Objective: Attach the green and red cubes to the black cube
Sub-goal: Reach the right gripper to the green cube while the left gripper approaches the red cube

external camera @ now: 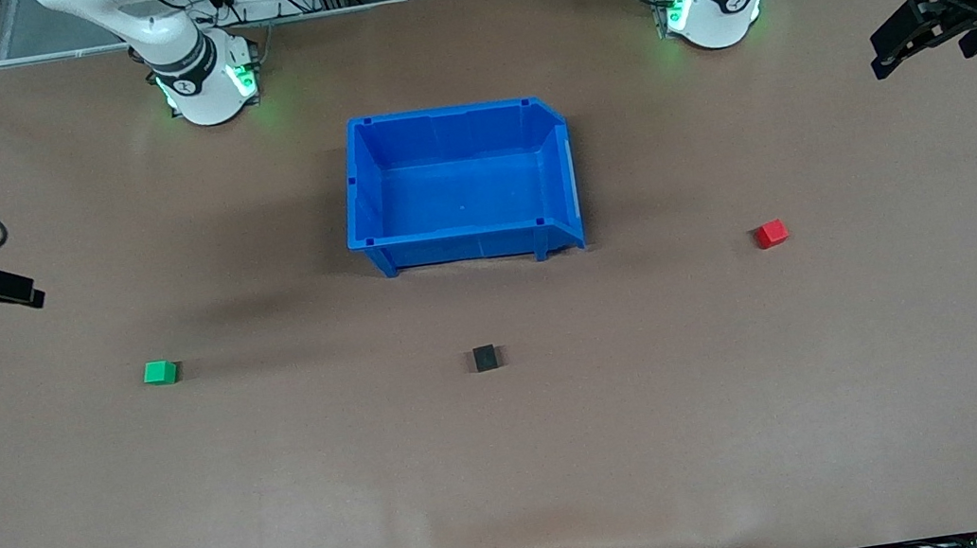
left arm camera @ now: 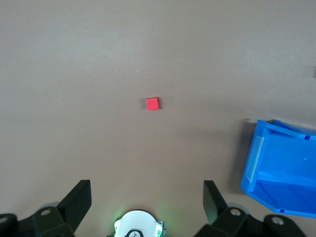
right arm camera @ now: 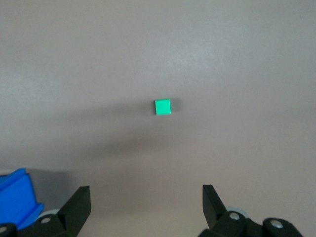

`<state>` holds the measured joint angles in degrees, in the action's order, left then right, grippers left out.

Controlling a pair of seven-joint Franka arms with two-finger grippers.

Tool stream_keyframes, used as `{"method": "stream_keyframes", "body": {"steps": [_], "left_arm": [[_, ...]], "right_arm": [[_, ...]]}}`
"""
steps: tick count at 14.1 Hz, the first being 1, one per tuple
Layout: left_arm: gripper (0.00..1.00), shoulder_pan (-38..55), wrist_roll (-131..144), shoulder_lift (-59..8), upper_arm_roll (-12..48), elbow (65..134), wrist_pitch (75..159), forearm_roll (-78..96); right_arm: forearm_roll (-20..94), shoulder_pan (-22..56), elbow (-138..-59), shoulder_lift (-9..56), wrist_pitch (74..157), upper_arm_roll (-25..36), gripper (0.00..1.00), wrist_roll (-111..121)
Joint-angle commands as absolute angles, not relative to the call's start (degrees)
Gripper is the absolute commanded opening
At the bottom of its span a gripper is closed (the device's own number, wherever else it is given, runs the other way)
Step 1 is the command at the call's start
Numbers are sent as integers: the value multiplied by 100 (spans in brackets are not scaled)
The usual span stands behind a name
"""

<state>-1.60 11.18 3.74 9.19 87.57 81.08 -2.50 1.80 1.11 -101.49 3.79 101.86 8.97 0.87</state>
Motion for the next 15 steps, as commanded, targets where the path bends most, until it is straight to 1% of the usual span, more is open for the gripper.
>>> {"method": "stream_keyframes", "body": {"steps": [1,3,5,7,10,15], "left_arm": [[100,-211,1028,439,940,8912,8138,-193],[100,-194,1028,422,940,8938,8261,-176],[100,-185,1028,396,940,8965,8358,-176],[100,-185,1081,387,940,9035,8498,-176],[100,-202,1117,212,949,9158,8552,-193],[100,-194,1116,150,940,9764,8990,-220]], "right_arm": [[114,44,-11036,290,11158,879,100,220],[114,18,-11555,534,12010,879,100,307],[114,-87,-11768,912,12610,879,100,561],[114,-175,-11769,1264,12866,879,100,1149],[114,-246,-11769,1932,13551,870,100,1554],[123,-158,-11733,2521,14122,844,100,1564]]}}
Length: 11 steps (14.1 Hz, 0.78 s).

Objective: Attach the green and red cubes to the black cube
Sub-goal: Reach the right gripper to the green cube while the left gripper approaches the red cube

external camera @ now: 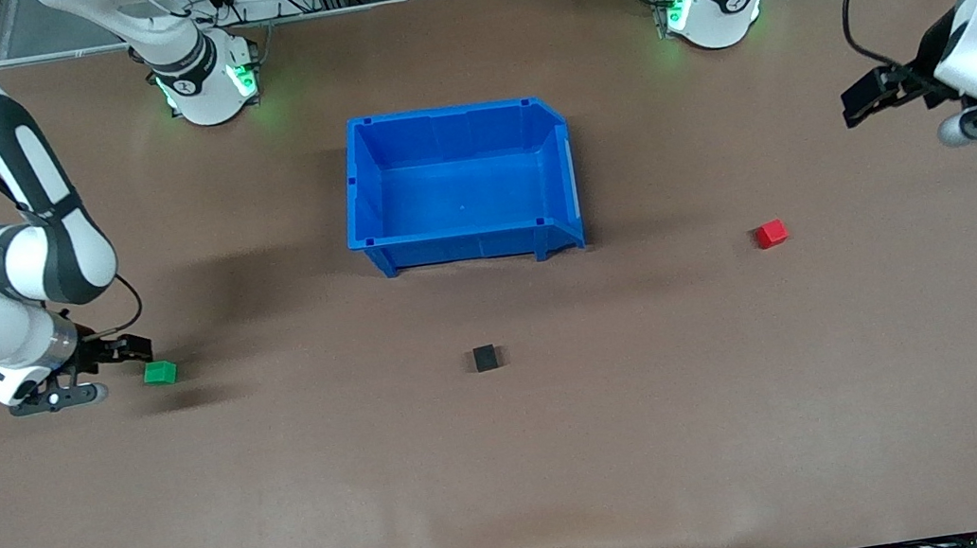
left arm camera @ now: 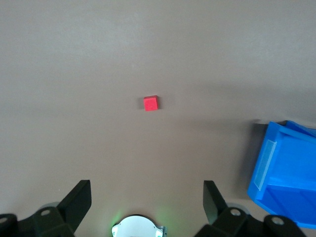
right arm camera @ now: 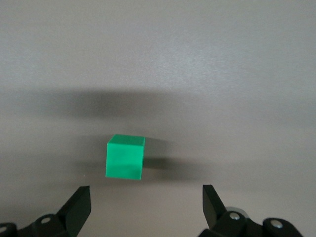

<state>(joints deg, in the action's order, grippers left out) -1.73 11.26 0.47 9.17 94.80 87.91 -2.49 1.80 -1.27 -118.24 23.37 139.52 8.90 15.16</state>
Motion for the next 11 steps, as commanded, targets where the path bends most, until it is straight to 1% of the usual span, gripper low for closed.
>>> {"method": "stream_keyframes", "body": {"steps": [1,2,5,8,11], "left_arm": [[100,-176,1116,149,940,9860,9052,-228],[100,-176,1116,141,940,9966,9131,-229],[100,-193,1169,115,940,10405,9369,-185],[100,-193,1169,-52,940,10713,9763,-193],[100,-228,1221,-87,932,11100,10343,-185]], "right_arm": [[132,-167,-11733,2627,14194,809,100,1538],[141,-167,-11716,2663,14194,782,100,1503],[781,-141,-11707,2759,14229,756,100,1520],[782,-141,-11698,3023,14659,756,100,1582],[782,-132,-11707,3059,14634,756,100,1617]]}}
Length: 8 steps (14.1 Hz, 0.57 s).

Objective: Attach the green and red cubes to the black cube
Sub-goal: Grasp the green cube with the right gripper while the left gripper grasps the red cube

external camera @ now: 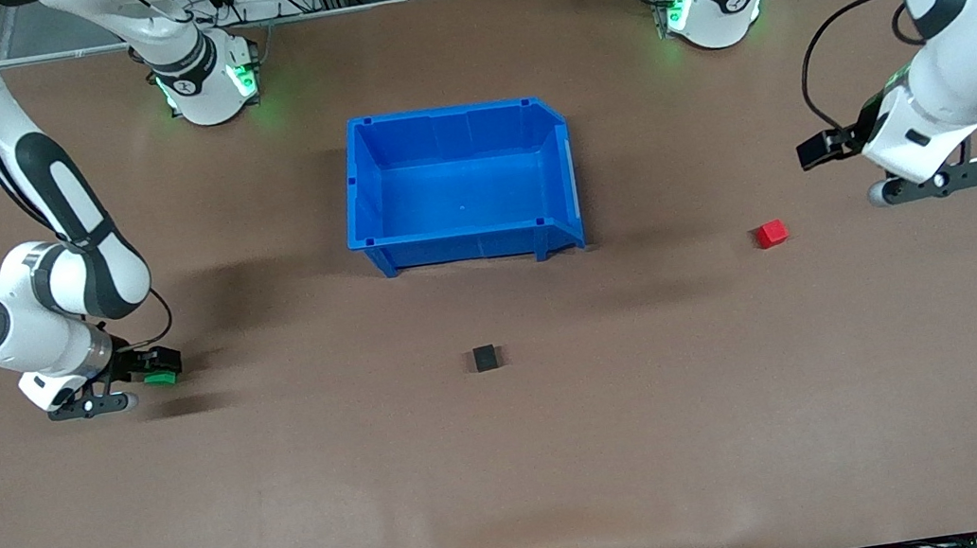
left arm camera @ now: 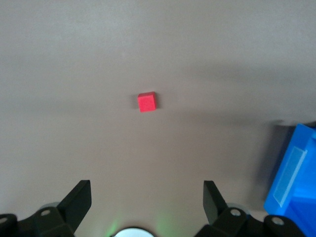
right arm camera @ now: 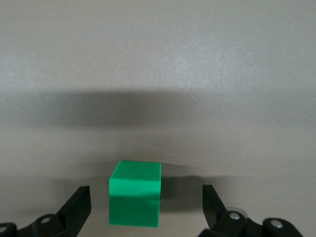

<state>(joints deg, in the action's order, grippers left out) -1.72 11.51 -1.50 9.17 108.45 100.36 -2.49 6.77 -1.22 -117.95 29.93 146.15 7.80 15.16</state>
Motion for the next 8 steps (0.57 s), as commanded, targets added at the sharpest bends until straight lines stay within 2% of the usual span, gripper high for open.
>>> {"method": "stream_keyframes", "body": {"steps": [1,4,5,6,7,8], "left_arm": [[100,-289,1378,-184,932,11153,10475,-185],[100,-316,1801,-413,932,11363,10879,-185],[100,-377,1828,-457,923,11477,11064,-185],[100,-500,1915,-535,932,11505,11152,-185],[100,-527,2081,-623,923,11487,11171,-185],[100,-536,2257,-694,923,11496,11188,-193]], "right_arm": [[782,-141,-11707,3067,14660,756,100,1635],[782,-132,-11707,3067,14625,756,100,1704],[791,-141,-11716,3059,14590,747,77,1870],[791,-141,-11707,3050,14538,747,69,1924],[791,-141,-11707,3041,14476,747,65,1925],[791,-141,-11707,3024,14432,747,38,1934]]}}
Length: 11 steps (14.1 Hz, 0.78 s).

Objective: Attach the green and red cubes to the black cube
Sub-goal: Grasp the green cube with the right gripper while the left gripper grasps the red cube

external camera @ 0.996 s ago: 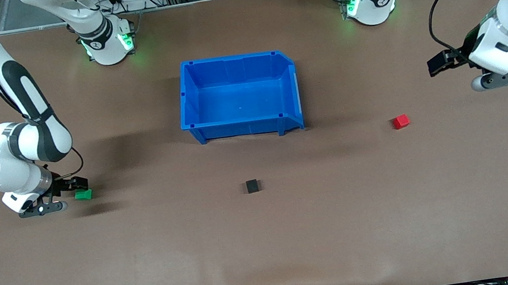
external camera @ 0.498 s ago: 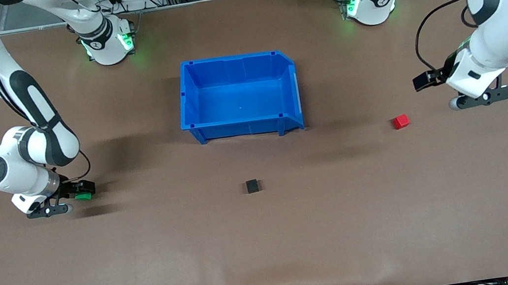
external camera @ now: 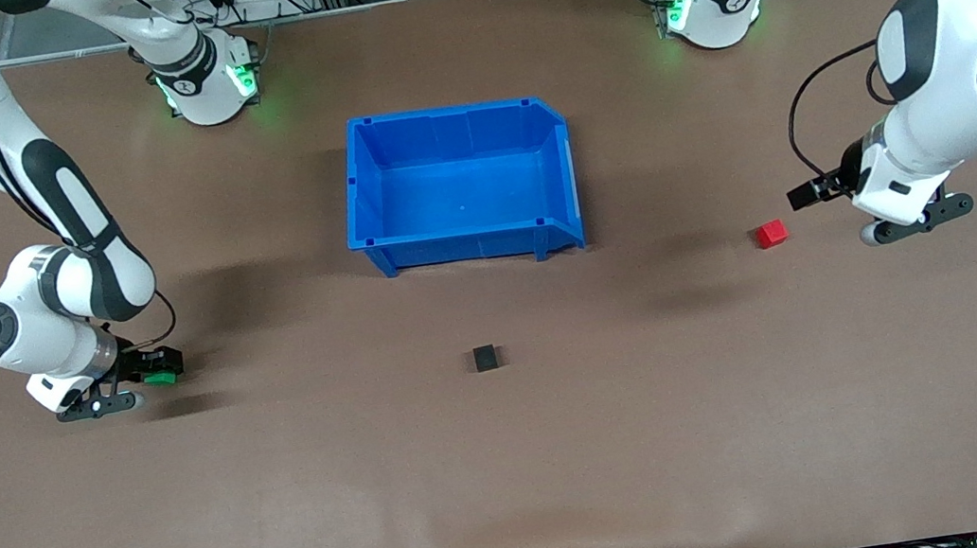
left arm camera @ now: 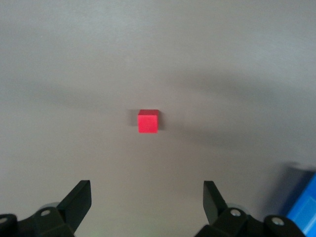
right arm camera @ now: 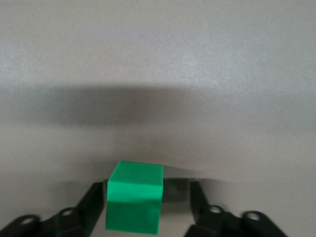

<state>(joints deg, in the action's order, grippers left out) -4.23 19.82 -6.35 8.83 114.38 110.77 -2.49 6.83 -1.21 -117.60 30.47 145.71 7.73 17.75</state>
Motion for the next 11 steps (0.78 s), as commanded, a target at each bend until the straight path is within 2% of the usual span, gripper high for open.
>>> {"method": "stream_keyframes", "body": {"steps": [1,2,6,11], "left_arm": [[100,-554,2450,-790,923,11496,11197,-202],[100,-554,2609,-861,923,11496,11232,-202],[100,-545,3023,-1291,932,11540,11592,-202],[100,-545,3270,-1581,923,11680,11978,-220]], "right_arm": [[791,-158,-11707,3006,14353,712,6,1934],[800,-167,-11707,2997,14239,703,0,1942],[791,-141,-11637,2936,14054,642,0,2160],[791,-281,-11338,2936,14027,642,0,3838]]}}
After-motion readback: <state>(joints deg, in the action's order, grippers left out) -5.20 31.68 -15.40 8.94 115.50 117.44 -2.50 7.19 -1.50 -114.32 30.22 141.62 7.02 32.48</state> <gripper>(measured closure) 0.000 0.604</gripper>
